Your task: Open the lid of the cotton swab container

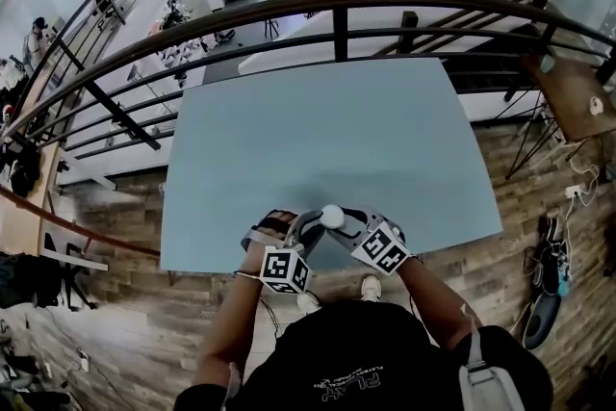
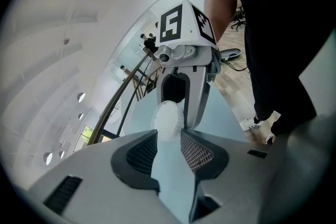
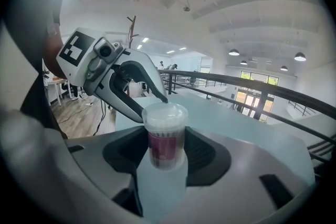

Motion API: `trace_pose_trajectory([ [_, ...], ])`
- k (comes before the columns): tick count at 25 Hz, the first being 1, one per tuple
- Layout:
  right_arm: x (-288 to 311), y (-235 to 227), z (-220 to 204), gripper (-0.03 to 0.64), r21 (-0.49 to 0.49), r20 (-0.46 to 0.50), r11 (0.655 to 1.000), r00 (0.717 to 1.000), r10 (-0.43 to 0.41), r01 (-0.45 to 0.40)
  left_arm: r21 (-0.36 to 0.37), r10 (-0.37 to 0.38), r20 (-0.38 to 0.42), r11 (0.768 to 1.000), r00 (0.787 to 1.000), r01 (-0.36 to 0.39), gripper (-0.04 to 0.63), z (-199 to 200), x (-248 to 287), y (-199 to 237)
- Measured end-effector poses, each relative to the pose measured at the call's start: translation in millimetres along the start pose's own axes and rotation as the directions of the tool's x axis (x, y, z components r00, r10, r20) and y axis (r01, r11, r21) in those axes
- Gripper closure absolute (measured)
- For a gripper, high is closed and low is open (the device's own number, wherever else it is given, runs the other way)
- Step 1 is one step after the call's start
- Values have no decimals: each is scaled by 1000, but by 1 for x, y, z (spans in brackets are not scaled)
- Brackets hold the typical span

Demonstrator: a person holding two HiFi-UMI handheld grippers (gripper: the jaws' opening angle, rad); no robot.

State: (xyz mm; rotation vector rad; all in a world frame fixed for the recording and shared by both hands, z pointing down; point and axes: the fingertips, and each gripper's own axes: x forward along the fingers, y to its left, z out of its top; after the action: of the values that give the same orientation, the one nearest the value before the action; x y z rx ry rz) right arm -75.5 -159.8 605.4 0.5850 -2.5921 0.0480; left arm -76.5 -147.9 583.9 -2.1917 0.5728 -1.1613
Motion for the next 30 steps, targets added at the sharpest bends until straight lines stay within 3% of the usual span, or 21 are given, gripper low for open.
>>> trace_pose_trajectory([
  [22, 12, -7, 7, 397, 134, 9, 990, 999, 40, -41, -19, 97, -4, 995, 995, -97, 495, -9, -9, 12],
  [30, 12, -7, 4, 397, 120, -6, 992, 999, 46, -45, -64, 99, -1, 993, 995, -99, 499, -10, -10, 12],
])
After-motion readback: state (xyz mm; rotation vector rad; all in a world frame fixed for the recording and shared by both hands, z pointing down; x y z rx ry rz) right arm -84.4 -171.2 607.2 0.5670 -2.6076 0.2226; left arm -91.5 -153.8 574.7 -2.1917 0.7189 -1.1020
